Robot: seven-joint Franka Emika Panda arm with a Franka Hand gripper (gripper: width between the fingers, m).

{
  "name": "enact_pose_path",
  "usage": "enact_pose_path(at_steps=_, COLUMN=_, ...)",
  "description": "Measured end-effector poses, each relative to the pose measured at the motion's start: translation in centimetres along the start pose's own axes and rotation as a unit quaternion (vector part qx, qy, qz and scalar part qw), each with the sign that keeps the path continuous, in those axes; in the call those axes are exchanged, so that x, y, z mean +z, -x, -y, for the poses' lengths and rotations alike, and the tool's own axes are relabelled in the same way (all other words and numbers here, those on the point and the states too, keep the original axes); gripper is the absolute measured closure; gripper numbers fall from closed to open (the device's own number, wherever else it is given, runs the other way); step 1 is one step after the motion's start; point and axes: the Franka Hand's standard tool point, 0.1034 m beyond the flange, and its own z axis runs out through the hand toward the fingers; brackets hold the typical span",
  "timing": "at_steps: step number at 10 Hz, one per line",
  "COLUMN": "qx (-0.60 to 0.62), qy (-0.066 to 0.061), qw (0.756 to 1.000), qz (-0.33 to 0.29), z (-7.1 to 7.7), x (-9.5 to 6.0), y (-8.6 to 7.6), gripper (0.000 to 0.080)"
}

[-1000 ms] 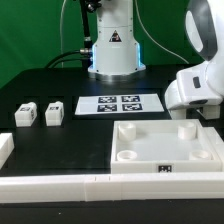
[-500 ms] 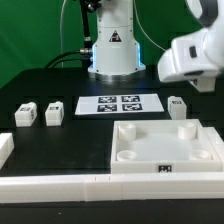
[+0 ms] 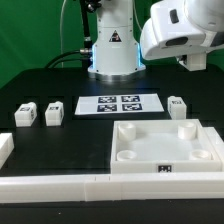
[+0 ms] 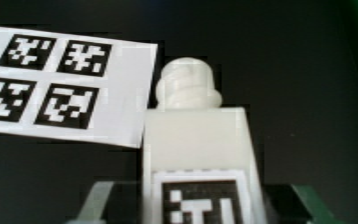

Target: Assemble one leg

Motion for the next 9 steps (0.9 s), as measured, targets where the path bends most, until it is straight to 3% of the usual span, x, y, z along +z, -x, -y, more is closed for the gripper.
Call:
enact_pose_path(at_steps=1, qx=0.002, qy=-0.001, qw=0.998, qz=-0.057, z=0.0, x=-0.8, y=-1.0, gripper=0.0512)
enact_pose_path(at_steps=5, qx=0.008, qy=0.008, qw=0.964, qz=-0.265, z=-0.5, x=-1.7, y=-1.4, gripper=0.0512)
enact_pose_path(at_steps=7, qx=-0.027, qy=0.015, qw=0.942, qz=-0.334, z=-1.4, x=-4.2, y=-2.8, gripper=0.0512)
enact_pose_path(at_steps=9, qx=-0.044, qy=0.024, qw=0.904, qz=-0.425, z=-2.3, x=-7.0, y=-4.2, gripper=0.0512)
